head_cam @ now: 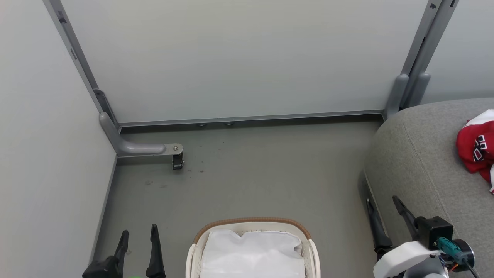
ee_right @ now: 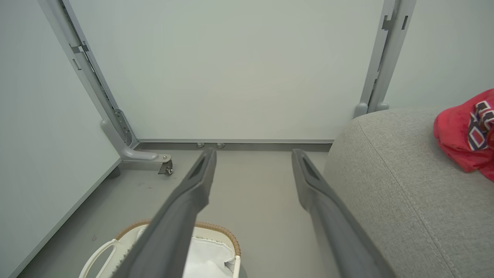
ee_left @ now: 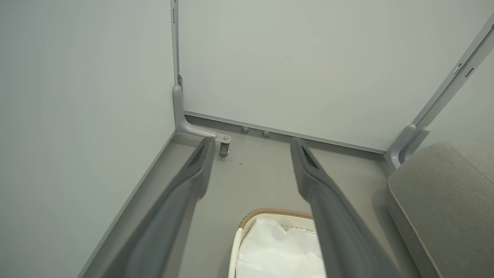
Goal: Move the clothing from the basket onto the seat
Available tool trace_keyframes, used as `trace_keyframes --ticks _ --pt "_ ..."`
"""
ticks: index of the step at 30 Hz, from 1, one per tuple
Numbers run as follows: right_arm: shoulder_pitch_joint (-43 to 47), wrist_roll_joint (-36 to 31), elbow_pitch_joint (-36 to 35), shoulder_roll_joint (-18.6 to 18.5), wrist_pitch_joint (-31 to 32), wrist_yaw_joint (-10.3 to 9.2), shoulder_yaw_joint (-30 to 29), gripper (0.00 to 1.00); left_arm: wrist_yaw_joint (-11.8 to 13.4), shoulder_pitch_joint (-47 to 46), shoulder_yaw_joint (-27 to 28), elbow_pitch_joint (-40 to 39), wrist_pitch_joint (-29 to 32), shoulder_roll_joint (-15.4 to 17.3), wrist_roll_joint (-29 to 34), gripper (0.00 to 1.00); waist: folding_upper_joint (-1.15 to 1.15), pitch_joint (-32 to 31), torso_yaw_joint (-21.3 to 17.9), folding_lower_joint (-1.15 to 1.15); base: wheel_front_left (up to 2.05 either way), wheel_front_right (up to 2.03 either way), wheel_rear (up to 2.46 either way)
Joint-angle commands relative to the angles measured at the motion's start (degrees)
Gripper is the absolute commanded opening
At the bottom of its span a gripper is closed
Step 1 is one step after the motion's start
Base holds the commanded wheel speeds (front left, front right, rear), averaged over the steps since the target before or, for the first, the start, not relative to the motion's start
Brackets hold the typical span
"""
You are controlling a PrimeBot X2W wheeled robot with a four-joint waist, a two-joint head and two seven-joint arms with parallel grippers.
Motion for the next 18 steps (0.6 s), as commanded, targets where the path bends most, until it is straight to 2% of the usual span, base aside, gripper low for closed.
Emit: trace_keyframes --ticks 1,18 --pt "0.66 -0.24 -0.12 -0.18 -0.13 -0.08 0.07 1.00 -0.29 0.38 0.15 0.17 -0.03 -0.08 0.27 1.00 0.00 -0.03 -0.13 0.00 0.00 0.00 0.00" --pt "1.24 -0.90 0.31 -0.17 -0.13 -0.08 0.21 1.00 -0.79 -0.77 -0.31 0.39 -0.04 -0.04 1.24 1.00 0.00 -0.09 -0.29 0.00 0.00 0.00 0.00"
